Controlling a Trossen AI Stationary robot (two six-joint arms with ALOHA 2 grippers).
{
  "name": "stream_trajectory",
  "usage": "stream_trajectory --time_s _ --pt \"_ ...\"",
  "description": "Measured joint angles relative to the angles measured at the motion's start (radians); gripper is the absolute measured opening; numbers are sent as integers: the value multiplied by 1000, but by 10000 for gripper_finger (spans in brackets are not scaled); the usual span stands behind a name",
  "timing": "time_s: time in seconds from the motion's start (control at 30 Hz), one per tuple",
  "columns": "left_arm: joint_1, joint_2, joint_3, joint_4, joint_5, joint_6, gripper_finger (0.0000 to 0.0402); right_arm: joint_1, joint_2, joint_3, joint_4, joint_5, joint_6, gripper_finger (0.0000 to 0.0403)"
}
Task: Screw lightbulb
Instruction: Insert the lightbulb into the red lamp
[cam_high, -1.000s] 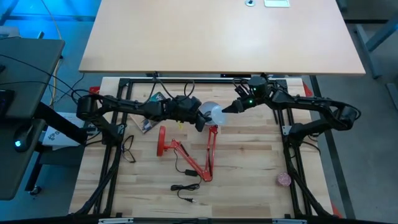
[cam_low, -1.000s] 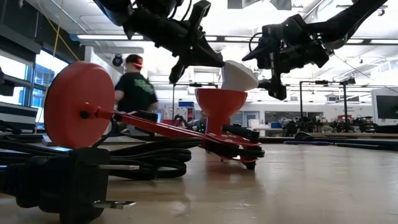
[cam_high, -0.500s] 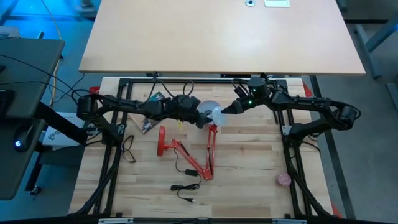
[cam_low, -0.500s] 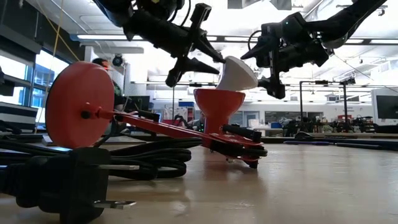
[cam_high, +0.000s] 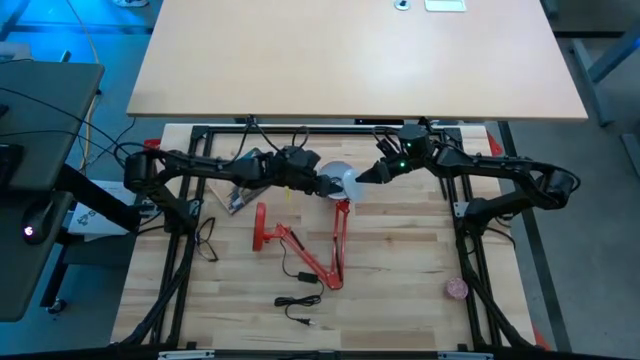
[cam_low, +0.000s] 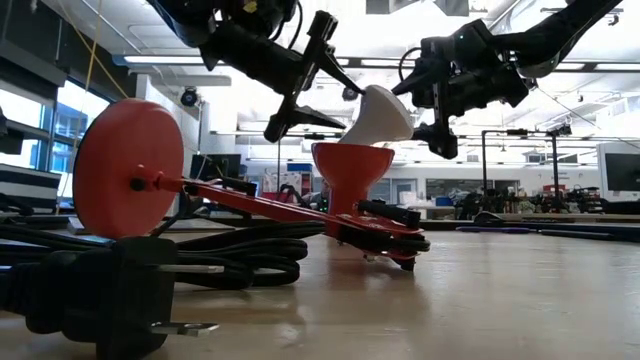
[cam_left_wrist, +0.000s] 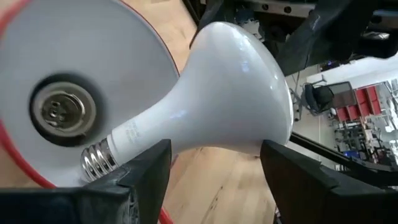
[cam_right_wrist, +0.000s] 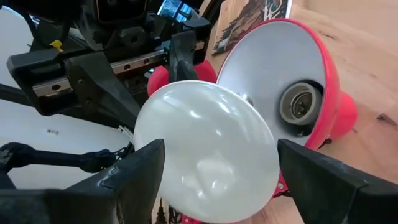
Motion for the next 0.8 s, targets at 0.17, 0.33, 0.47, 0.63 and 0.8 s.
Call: stream_trajectory --time_s 0.17,0.33,0.47,0.63,0.8 --pt "17 -2 0 -15 -36 31 231 -1 -2 0 14 7 -2 302" --pt "40 -2 0 -48 -61 52 228 -2 -3 0 17 7 -8 302" --pt "63 -2 0 -17 -59 25 228 -1 -3 0 6 11 -14 302" --pt "93 -10 0 8 -17 41 228 0 -5 0 18 16 -15 302" --pt "99 -10 -1 -20 6 23 227 2 -5 0 23 14 1 302"
